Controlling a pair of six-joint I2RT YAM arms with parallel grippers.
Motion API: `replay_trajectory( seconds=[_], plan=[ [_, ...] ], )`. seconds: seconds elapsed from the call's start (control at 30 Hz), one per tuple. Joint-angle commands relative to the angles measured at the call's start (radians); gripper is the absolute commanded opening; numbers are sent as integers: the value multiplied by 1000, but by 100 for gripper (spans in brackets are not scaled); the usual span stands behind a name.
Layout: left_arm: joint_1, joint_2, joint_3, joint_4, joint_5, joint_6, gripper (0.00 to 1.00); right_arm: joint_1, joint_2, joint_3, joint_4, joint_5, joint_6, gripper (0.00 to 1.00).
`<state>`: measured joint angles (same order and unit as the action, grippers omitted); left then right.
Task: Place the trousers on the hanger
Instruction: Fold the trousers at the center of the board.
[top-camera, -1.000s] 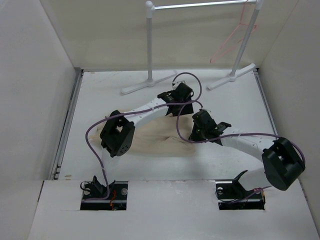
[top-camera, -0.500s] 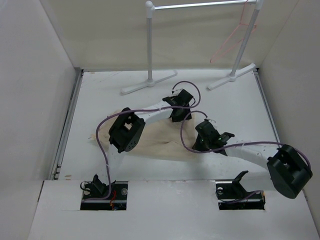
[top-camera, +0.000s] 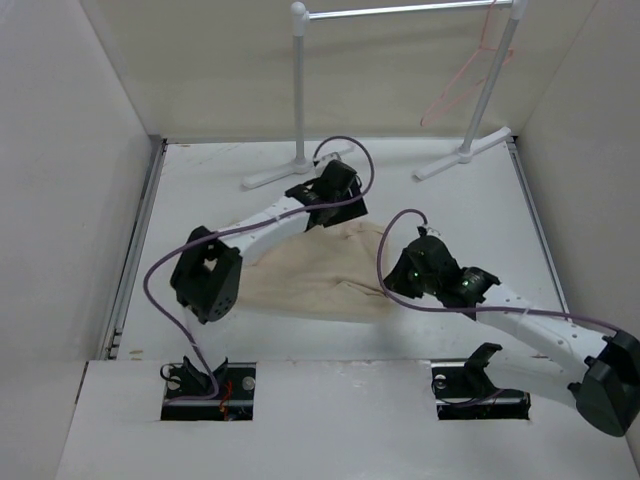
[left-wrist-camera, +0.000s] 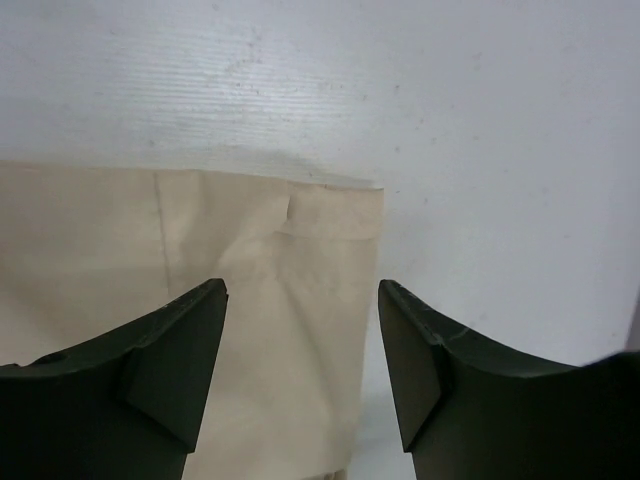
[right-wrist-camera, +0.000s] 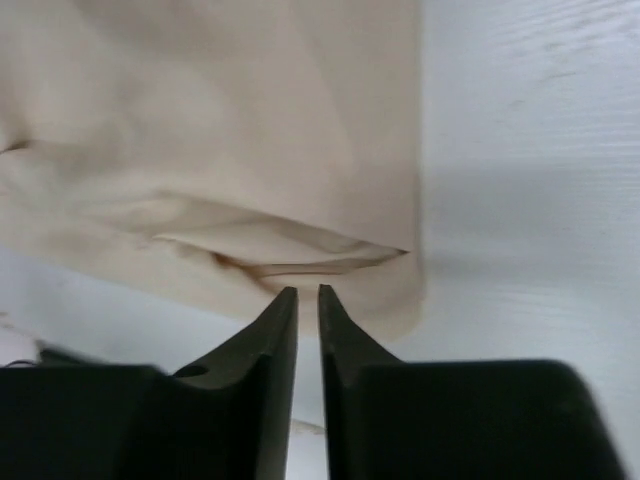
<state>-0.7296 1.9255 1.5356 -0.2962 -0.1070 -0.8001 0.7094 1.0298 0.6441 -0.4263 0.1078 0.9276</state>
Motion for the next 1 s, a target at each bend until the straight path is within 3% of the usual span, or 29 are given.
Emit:
replay_trajectory(
  seconds=[0.0, 0.27, 0.5, 0.73, 0.83, 0.97],
  plan=[
    [38, -169, -125, 45, -14, 12, 59, 17, 32, 29, 151, -141, 46, 14],
    [236, -439, -584, 138, -8, -4, 47, 35, 326, 9, 723, -420, 152, 12],
    [472, -606, -850, 129, -29, 7, 46, -35, 601, 19, 784, -356, 160, 11],
    [658, -753, -1014, 36, -54, 42, 44, -47, 723, 124, 772, -390, 129, 15],
    [698, -818, -1026, -23, -68, 67, 44, -41, 708, 161, 720, -404, 128, 24],
    [709, -924, -985, -104, -68, 61, 45, -14, 577, 177, 594, -419, 85, 52]
  ],
)
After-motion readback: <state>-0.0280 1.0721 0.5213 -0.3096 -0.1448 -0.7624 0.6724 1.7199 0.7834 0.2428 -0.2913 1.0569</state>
